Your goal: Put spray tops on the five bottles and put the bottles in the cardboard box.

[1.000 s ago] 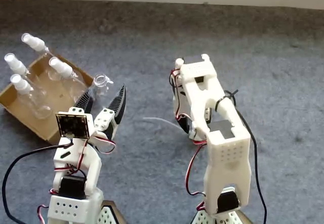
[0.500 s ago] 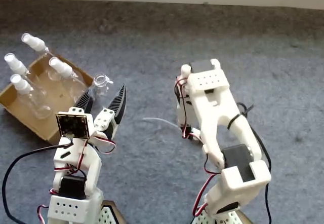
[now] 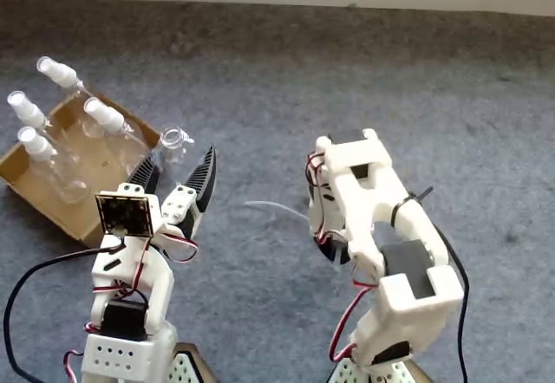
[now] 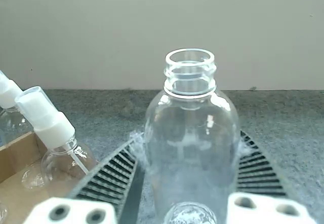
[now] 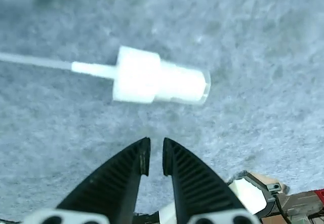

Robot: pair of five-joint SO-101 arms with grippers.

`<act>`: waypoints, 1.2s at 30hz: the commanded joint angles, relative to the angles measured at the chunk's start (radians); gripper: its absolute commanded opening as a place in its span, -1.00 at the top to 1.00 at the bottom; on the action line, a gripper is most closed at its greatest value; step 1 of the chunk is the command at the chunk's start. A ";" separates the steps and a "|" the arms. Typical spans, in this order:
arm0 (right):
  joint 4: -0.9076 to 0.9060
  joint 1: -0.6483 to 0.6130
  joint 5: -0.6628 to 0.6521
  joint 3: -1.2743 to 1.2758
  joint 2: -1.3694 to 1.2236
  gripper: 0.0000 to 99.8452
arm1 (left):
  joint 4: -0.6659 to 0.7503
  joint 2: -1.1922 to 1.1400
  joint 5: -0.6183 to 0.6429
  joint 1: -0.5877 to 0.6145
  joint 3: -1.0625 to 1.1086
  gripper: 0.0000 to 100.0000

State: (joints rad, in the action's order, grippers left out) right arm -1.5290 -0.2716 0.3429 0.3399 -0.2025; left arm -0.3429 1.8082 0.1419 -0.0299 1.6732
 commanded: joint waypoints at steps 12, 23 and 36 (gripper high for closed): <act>0.081 0.125 0.002 -0.289 -0.209 0.93 | 0.026 0.005 0.008 0.007 0.021 0.72; 0.079 0.127 -0.009 -0.535 -0.326 0.93 | 0.026 0.004 0.008 0.007 0.021 0.72; 0.079 0.153 -0.853 -0.541 -0.325 0.93 | 0.026 0.004 0.008 0.007 0.021 0.72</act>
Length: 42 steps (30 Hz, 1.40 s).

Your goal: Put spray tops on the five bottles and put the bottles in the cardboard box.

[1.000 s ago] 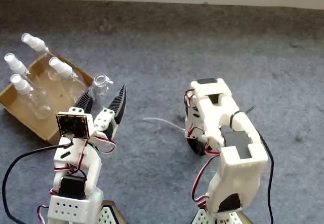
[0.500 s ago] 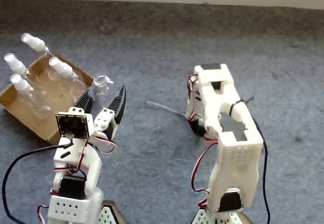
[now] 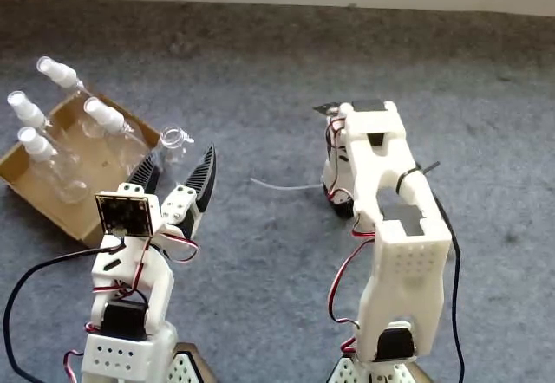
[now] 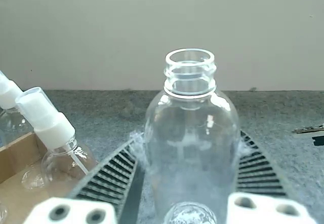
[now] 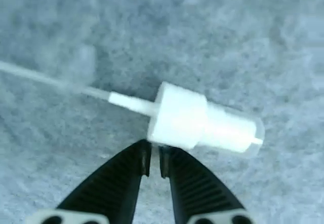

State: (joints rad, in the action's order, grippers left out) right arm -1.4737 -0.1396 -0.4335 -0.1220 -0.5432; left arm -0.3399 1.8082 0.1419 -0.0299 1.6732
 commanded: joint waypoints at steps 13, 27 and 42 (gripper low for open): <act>-0.136 0.033 0.557 -0.381 0.079 0.93 | 0.023 0.004 0.008 0.007 0.021 0.72; -0.082 0.019 1.174 -0.271 0.056 0.92 | 0.023 0.004 0.008 0.007 0.021 0.72; -0.082 -0.001 1.080 -0.297 0.002 0.79 | 0.023 0.002 0.008 0.007 0.021 0.72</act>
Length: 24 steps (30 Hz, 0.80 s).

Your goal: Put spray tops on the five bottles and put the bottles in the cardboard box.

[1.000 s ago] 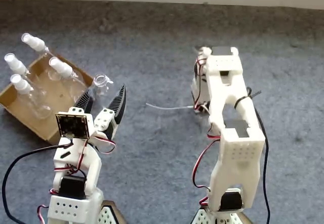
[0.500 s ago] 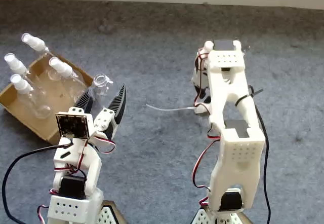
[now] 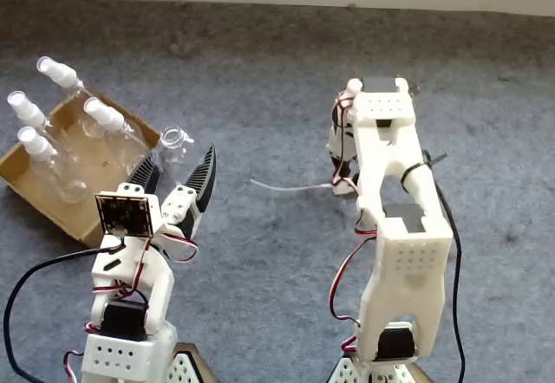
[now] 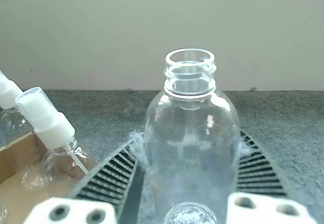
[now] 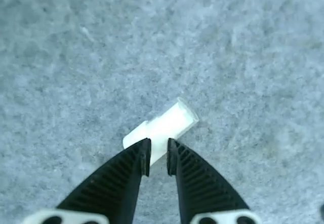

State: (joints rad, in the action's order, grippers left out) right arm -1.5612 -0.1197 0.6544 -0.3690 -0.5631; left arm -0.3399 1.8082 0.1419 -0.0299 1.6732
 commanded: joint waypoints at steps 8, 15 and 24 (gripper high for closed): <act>0.005 -0.028 -0.008 -0.051 0.025 0.65 | 0.023 0.002 0.008 0.007 0.021 0.72; 0.015 -0.085 0.051 -0.053 0.024 0.65 | 0.023 0.002 0.008 0.007 0.021 0.72; 0.015 -0.085 0.324 -0.048 0.016 0.65 | 0.023 0.001 0.008 0.007 0.021 0.72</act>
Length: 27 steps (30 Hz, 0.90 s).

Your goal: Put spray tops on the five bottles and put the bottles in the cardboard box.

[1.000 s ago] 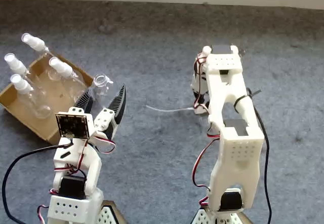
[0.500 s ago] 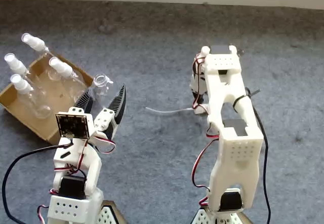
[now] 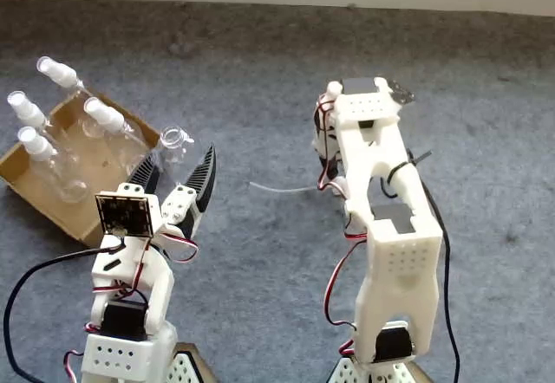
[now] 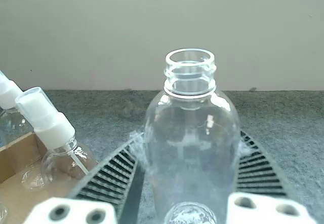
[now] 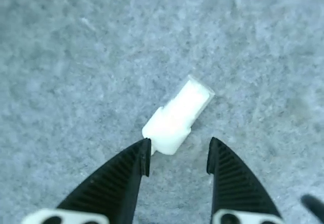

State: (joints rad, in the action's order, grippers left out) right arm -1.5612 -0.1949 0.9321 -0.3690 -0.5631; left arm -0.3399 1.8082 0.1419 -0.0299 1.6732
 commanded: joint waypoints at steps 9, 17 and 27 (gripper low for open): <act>0.070 0.004 0.150 -0.045 -0.008 0.65 | 0.023 0.001 0.008 0.007 0.021 0.72; 0.061 0.013 0.144 -0.051 -0.117 0.73 | 0.023 -0.001 0.008 0.007 0.022 0.72; -0.051 0.022 -0.043 -0.110 -0.120 0.97 | 0.023 -0.001 0.008 0.007 0.022 0.72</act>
State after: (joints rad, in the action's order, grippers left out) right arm -1.5489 -0.1841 0.9843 -0.4074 -0.6966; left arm -0.3399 1.8082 0.1419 -0.0299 1.6732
